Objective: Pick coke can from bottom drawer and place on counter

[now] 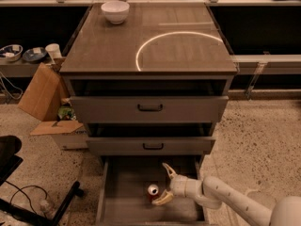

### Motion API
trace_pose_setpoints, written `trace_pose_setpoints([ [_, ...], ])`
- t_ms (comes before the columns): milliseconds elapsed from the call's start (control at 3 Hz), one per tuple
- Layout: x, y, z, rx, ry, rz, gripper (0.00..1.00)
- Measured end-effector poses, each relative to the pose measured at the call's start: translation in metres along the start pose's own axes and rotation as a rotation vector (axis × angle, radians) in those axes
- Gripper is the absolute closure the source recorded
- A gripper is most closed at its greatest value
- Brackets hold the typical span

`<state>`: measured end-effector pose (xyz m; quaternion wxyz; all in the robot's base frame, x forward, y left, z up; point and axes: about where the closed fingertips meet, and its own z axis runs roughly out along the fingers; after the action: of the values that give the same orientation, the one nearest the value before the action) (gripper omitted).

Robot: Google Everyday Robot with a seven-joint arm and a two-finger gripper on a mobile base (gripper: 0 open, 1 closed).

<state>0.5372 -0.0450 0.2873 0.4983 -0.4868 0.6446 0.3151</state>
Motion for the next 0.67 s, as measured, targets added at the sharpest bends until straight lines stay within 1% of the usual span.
trace_pose_setpoints([
  [333,0.033,0.000,0.017,-0.025,-0.005,0.038,0.00],
  [667,0.063,0.001,0.027,-0.032,-0.005,0.077,0.00],
])
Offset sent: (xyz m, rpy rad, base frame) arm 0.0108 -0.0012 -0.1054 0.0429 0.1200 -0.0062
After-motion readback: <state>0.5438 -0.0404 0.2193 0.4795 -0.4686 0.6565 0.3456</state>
